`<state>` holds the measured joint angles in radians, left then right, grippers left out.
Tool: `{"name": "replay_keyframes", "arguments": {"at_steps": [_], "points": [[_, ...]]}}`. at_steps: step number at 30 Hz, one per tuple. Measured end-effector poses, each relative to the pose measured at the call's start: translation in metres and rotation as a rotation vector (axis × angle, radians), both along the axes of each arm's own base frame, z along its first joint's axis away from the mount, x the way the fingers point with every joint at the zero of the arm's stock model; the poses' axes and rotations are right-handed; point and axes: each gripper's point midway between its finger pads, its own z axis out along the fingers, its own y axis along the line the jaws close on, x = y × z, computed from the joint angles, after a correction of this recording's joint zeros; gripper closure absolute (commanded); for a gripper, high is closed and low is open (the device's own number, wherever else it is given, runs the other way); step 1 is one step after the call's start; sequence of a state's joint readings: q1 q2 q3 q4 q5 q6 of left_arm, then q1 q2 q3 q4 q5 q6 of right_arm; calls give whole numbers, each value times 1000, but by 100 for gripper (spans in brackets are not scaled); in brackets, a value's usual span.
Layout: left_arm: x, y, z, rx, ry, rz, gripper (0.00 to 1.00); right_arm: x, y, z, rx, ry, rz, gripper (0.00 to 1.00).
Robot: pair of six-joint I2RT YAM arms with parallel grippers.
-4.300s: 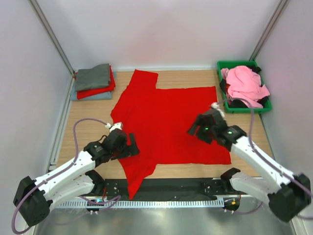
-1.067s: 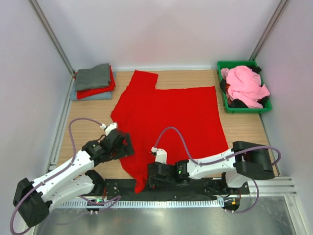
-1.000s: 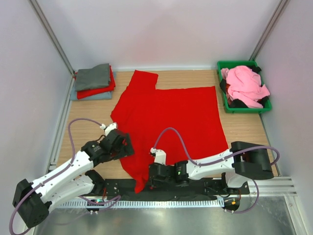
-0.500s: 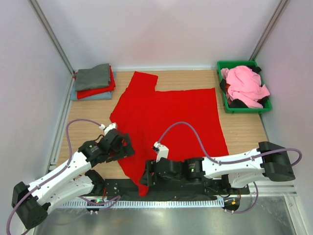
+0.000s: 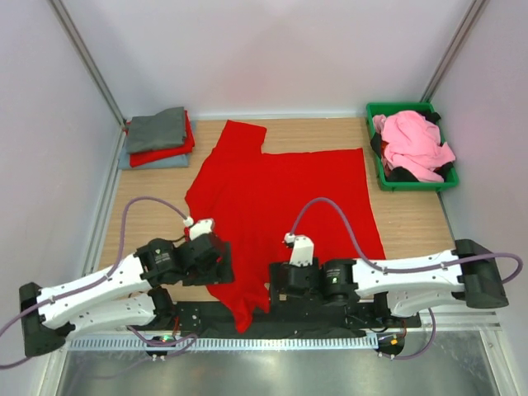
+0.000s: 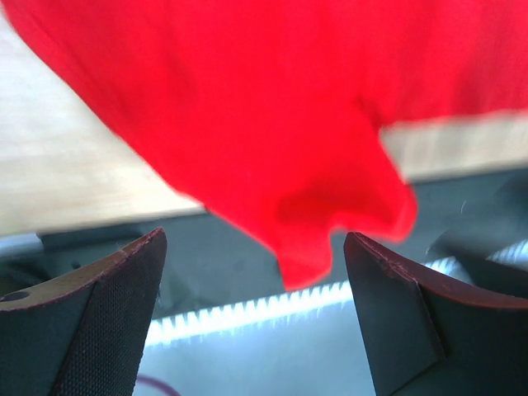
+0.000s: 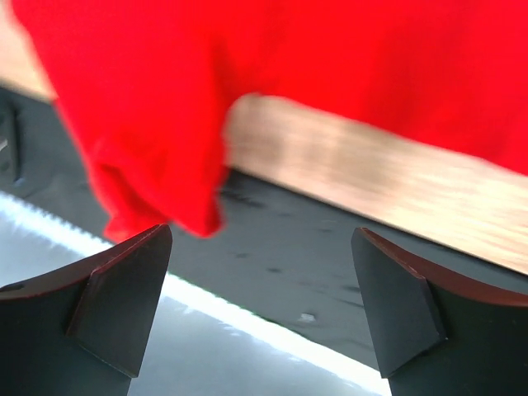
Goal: Fold and stack the t-shirts
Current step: Flatten the tshirt out, then fold the tshirt
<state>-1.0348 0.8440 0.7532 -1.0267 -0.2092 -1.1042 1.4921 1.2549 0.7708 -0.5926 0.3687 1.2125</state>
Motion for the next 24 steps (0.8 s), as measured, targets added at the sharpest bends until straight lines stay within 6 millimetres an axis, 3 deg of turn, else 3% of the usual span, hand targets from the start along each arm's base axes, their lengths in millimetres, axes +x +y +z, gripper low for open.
{"name": "replay_keyframes", "arguments": {"at_steps": [7,12,15,24], "points": [[-71,-24,-25,110,82,-193,12,32,-52,39,61,-79,-147,3],[-112,-41,-46,152,97,-253,18,35,-77,48,113,-100,-195,3],[-120,-54,-54,125,100,-234,21,35,-87,43,99,-98,-207,4],[-118,-73,-74,100,79,-167,35,33,-96,37,66,-89,-222,5]]}}
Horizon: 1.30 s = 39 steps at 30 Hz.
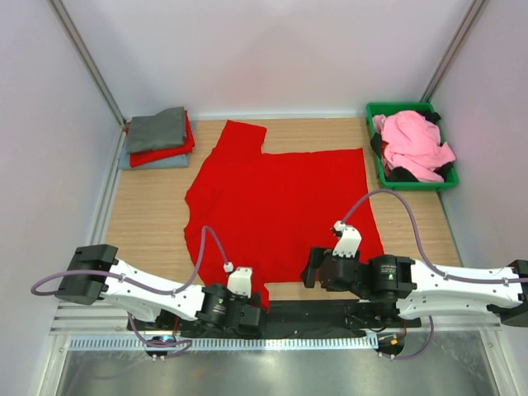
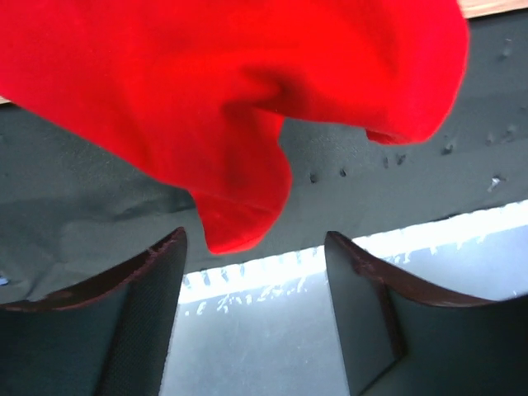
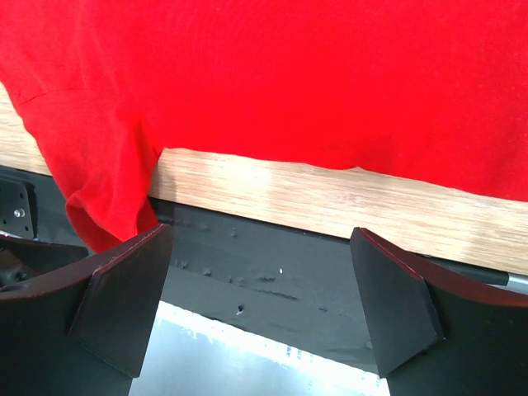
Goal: Fold and stack the t-shirts
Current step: Fold the tshirt
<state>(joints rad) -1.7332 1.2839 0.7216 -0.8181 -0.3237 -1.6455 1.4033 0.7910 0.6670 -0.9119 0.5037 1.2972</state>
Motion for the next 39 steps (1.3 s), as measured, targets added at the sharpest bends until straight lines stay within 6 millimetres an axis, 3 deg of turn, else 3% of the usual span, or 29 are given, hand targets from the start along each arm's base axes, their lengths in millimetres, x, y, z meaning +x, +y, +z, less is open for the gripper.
{"name": "replay_keyframes", "arguments": {"at_steps": [8,9,10,12,18,24,27,31,35,39], "points": [[0,6,-15,17,5,21,58,0,-8,1,20,-4,-19,5],[0,6,-15,16,6,21,67,1,-9,1,20,-6,-23,5],[0,5,-15,14,7,19,82,1,-11,1,18,-8,-26,5],[-1,3,-16,9,8,23,100,2,-13,0,13,-11,-32,5],[-2,2,-11,18,12,8,100,3,-24,-15,-25,-2,-73,5],[-10,10,13,-2,25,-17,100,1,-52,-38,-31,32,-199,13],[-19,20,25,-28,38,-35,100,3,-60,-38,20,38,-257,16],[-26,34,35,-63,56,-45,100,7,-64,-39,21,36,-325,9],[-22,51,31,-80,57,-32,100,7,-66,-51,-157,40,-348,0],[-14,64,24,-118,51,-24,100,11,-52,-58,-238,47,-358,0]]}}
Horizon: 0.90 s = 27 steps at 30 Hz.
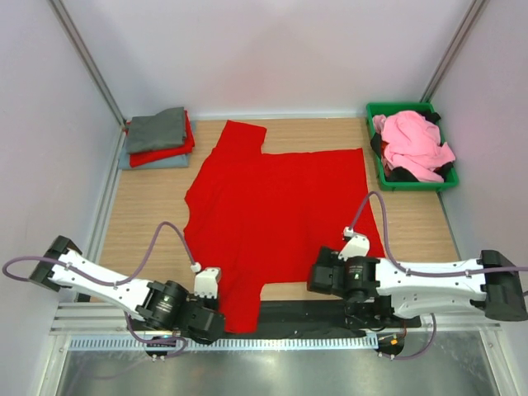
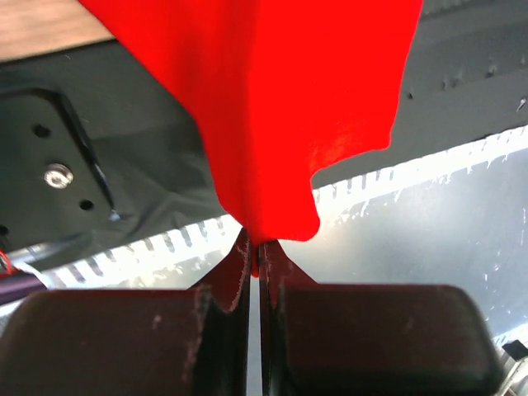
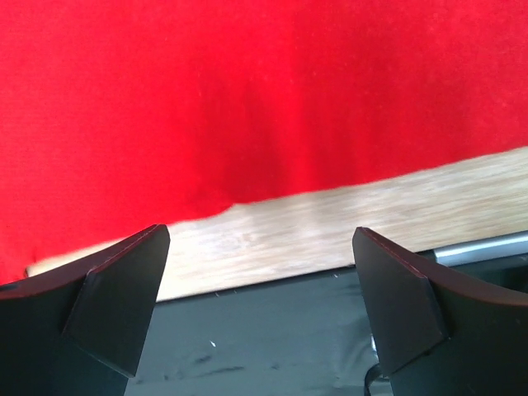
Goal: Fold and stack the t-shirts
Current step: Fold the tshirt
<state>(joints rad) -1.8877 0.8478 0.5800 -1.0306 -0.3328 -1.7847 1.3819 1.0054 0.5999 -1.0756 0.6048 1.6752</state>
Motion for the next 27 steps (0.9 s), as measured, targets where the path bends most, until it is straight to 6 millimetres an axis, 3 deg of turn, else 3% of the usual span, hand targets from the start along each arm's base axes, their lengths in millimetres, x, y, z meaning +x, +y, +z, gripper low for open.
{"name": "replay_keyframes", "arguments": {"at_steps": [4,7,12,14,16,21,24,27], "points": [[6,4,1,-49,-13,3,100,18,-1,-2,69,33,-109,0],[11,3,6,-90,-29,8,100,37,-23,9,148,4,-224,0],[19,2,10,-133,-62,12,100,53,-70,65,246,-131,-417,0],[21,1,8,-134,-75,8,100,51,-74,71,260,-139,-426,0],[22,2,4,-128,-88,5,100,48,-71,60,259,-112,-408,0],[25,1,3,-135,-102,3,100,41,-67,-3,119,80,-325,0],[25,0,5,-156,-102,2,100,53,-69,-13,68,159,-288,0],[27,-1,8,-179,-105,2,100,82,-70,5,90,141,-263,0]]}}
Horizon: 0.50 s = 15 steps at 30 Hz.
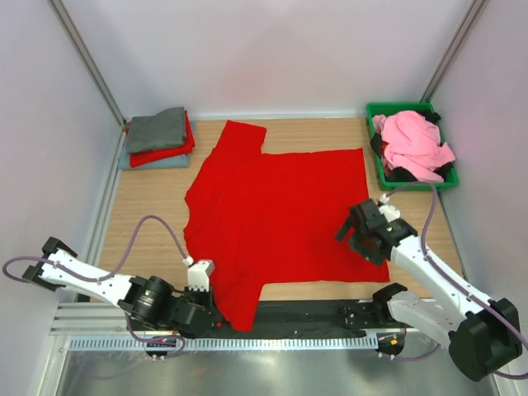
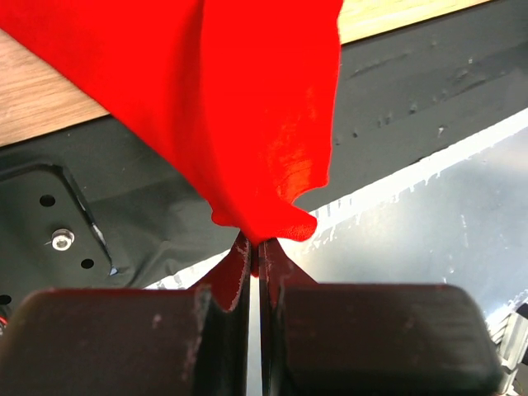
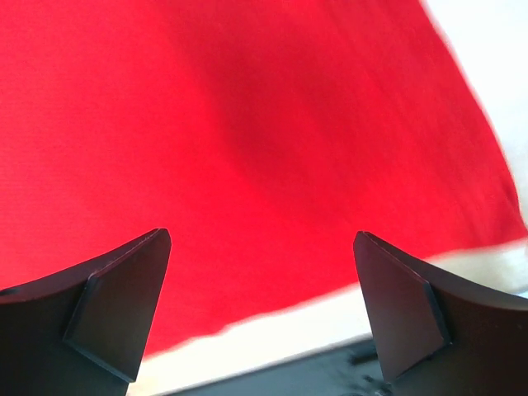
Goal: Fold and stack the t-shirts
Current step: Fold the tshirt
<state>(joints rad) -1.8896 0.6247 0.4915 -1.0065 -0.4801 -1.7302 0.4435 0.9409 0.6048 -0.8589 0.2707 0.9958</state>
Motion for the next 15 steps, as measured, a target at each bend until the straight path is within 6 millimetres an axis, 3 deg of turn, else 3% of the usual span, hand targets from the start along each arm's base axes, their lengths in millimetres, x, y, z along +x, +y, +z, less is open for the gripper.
{"name": "replay_keyframes", "arguments": {"at_steps": [3,6,11,15], "points": [[2,-1,3,-17,-9,2,100,37,-7,25,64,-57,-51,0],[5,-1,4,-25,-22,6,100,49,-25,21,102,-52,-144,0],[7,-2,4,-28,-34,11,100,4,-37,-5,155,-29,-264,4],[7,-2,4,-28,-36,10,100,-22,-41,-13,193,-38,-365,8]]}}
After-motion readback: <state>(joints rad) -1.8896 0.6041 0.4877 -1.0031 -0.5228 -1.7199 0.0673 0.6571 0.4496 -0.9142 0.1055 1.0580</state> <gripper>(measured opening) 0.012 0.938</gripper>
